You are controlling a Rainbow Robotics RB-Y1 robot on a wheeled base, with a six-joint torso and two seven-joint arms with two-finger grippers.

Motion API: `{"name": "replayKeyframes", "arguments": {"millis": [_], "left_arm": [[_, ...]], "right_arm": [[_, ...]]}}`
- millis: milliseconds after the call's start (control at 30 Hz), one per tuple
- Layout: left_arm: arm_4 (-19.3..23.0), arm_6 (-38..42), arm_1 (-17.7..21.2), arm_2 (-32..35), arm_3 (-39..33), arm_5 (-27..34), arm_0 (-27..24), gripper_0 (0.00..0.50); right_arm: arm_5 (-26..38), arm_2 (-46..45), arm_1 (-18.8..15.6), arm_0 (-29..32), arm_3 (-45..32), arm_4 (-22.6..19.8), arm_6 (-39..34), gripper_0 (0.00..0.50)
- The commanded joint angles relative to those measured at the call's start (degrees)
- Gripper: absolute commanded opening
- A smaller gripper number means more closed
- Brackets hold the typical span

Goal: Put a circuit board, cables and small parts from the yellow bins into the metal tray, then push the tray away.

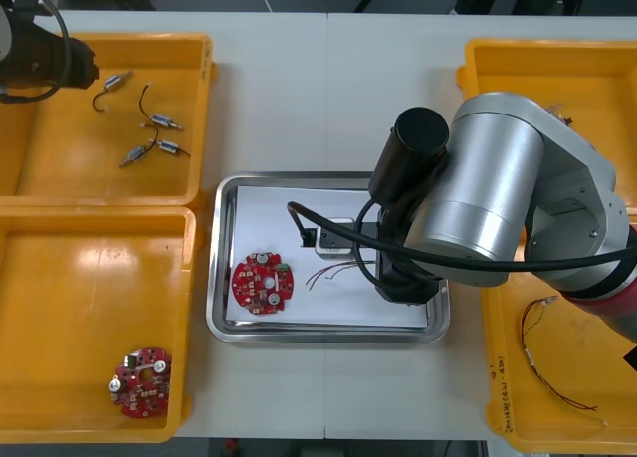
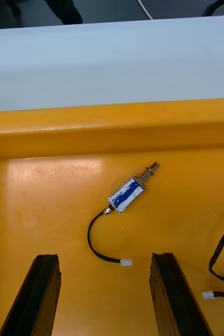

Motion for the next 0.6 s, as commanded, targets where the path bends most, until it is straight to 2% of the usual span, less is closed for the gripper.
{"name": "replayKeyframes", "arguments": {"millis": [33,200,300,367,600], "left_arm": [[-0.82,-5.97,-0.8,-1.85,1.16,-2.07,-3.23,0.5],[-0.38,-6.59,-0.88,-3.25,3.63,-5.06,-3.23,0.5],[-0.2,-7.38,-0.97,-5.01,6.7,-10.33,-3.23,0.5],[-0.03,-7.64,-0.97,-5.8,7.23,-11.73,-3.14,0.5],[0.23,-7.82,-1.59,-6.51,8.02,-13.49,-3.14,0.5]], "right_arm": [[-3.73,1.85,0.41,-2.01,2.22,0.61,2.22,0.0],[-7.07,2.99,0.49,-2.01,4.95,0.78,2.3,0.0],[-9.18,4.49,0.41,-2.01,7.23,0.96,2.57,0.0],[-10.41,5.54,0.41,-2.01,8.37,1.22,2.66,0.0],[-14.1,8.7,0.49,-2.01,10.4,4.56,2.74,0.0]]}}
